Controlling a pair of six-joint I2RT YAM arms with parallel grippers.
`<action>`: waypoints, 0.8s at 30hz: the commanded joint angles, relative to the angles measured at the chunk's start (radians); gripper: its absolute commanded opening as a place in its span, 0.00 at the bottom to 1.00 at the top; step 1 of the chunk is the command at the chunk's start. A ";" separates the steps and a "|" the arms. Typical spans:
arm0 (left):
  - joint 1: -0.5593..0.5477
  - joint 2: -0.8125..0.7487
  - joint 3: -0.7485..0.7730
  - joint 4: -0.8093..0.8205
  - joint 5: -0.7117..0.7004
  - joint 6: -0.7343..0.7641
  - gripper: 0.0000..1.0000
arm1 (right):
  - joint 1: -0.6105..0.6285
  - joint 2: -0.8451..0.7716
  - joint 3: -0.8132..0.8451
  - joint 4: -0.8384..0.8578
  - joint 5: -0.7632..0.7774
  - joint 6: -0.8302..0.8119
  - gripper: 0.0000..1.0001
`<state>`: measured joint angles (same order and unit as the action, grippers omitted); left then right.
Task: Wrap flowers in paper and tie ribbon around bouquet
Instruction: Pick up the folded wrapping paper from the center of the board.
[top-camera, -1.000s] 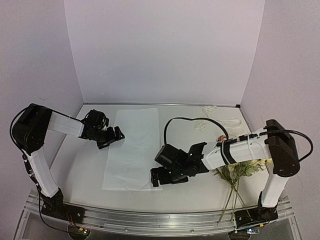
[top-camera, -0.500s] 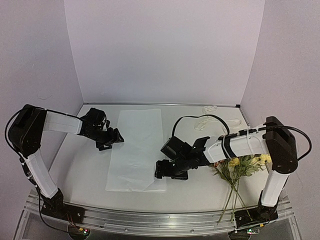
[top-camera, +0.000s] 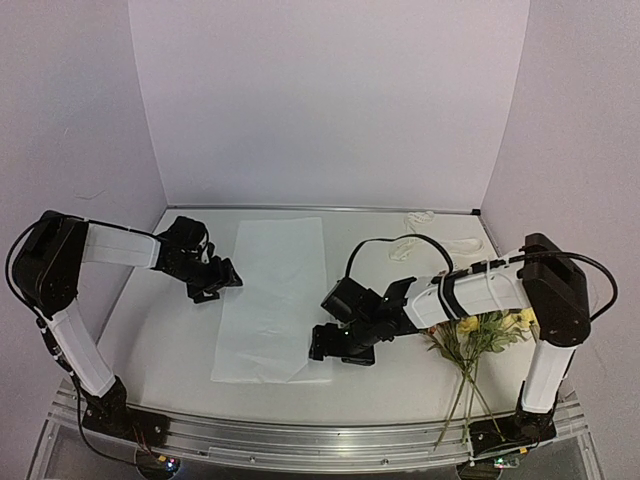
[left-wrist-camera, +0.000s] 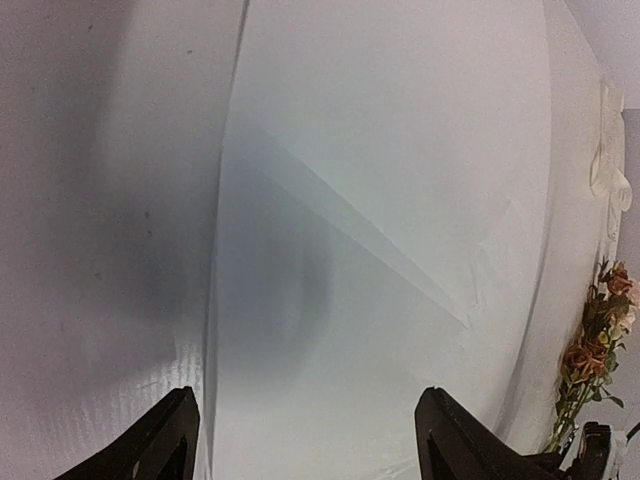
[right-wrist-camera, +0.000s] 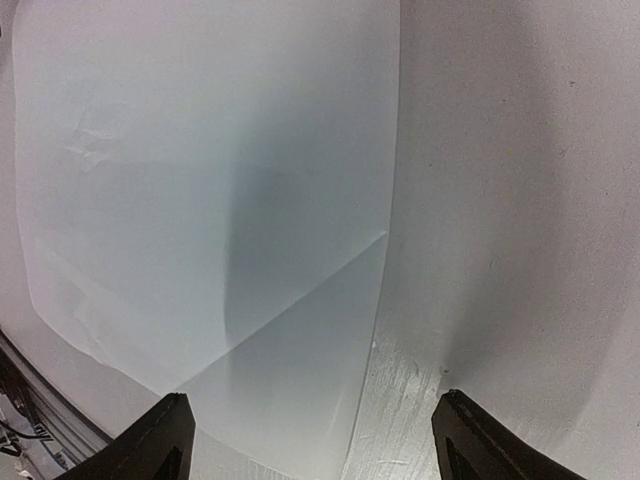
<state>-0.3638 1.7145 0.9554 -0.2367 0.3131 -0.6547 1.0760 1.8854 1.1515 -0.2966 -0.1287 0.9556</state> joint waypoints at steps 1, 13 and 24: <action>0.033 -0.031 -0.019 -0.011 -0.029 0.018 0.77 | -0.005 0.020 0.003 0.021 0.004 0.015 0.84; 0.033 0.025 -0.015 0.058 0.109 0.005 0.69 | -0.005 0.030 -0.016 0.043 0.002 0.031 0.84; 0.032 0.051 -0.015 0.082 0.135 -0.007 0.60 | -0.006 0.026 -0.034 0.057 0.005 0.041 0.84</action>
<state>-0.3283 1.7652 0.9340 -0.1986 0.4175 -0.6553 1.0756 1.8992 1.1382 -0.2415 -0.1291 0.9846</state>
